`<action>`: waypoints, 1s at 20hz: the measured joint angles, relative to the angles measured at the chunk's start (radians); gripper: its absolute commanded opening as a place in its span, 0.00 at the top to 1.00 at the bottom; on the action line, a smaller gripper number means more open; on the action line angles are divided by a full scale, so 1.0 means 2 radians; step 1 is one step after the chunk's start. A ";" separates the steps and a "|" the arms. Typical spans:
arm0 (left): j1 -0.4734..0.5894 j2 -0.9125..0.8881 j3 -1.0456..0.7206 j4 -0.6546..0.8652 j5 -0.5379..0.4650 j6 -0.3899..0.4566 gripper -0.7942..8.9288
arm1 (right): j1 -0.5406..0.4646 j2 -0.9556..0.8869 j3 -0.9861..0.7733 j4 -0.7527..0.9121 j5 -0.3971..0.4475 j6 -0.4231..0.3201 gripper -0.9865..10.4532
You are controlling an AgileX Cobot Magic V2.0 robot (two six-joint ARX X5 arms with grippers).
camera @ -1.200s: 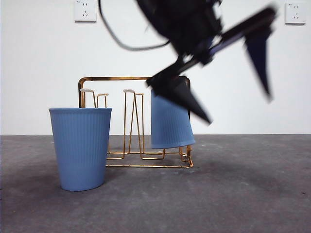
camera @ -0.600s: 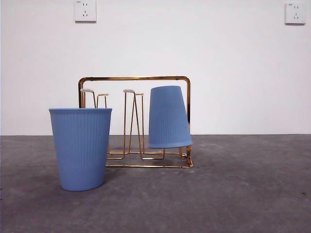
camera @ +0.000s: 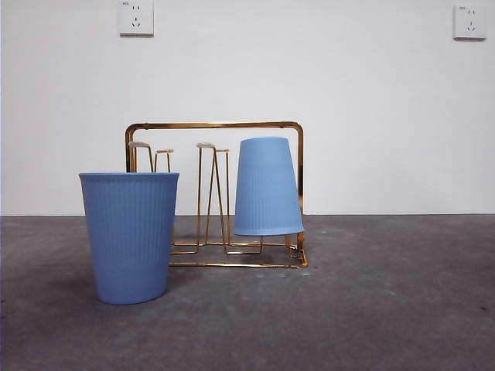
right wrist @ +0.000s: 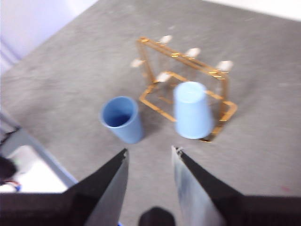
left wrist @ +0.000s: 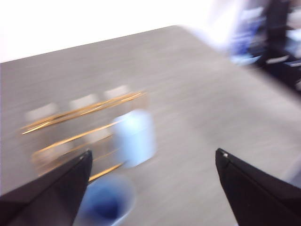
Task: Pick up cup 1,put cup 1 in the cup rack,pick up cup 2,put cup 2 in the cup rack
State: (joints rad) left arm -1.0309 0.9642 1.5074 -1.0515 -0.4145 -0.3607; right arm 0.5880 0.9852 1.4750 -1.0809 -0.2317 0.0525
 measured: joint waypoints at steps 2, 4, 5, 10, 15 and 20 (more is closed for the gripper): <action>0.000 -0.019 0.000 -0.049 -0.032 -0.005 0.47 | 0.000 0.032 0.000 0.017 -0.022 0.005 0.77; 0.000 -0.034 0.000 -0.090 -0.059 -0.012 0.47 | 0.004 0.070 0.000 0.031 -0.029 0.010 0.76; 0.000 -0.042 0.000 -0.108 -0.071 -0.016 0.47 | 0.008 0.091 0.000 0.038 -0.030 0.014 0.73; 0.000 -0.078 0.000 -0.135 -0.103 -0.030 0.47 | 0.036 0.182 0.000 0.071 -0.030 0.023 0.62; -0.001 -0.094 0.000 -0.136 -0.105 -0.029 0.47 | 0.064 0.261 0.000 0.116 -0.030 0.042 0.60; -0.001 -0.095 0.000 -0.135 -0.105 -0.021 0.47 | 0.091 0.324 0.000 0.160 -0.030 0.066 0.56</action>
State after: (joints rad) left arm -1.0328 0.7746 1.5070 -1.3224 -0.6250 -0.4034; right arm 0.7696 1.6333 1.4750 -0.7612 -0.2920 0.1844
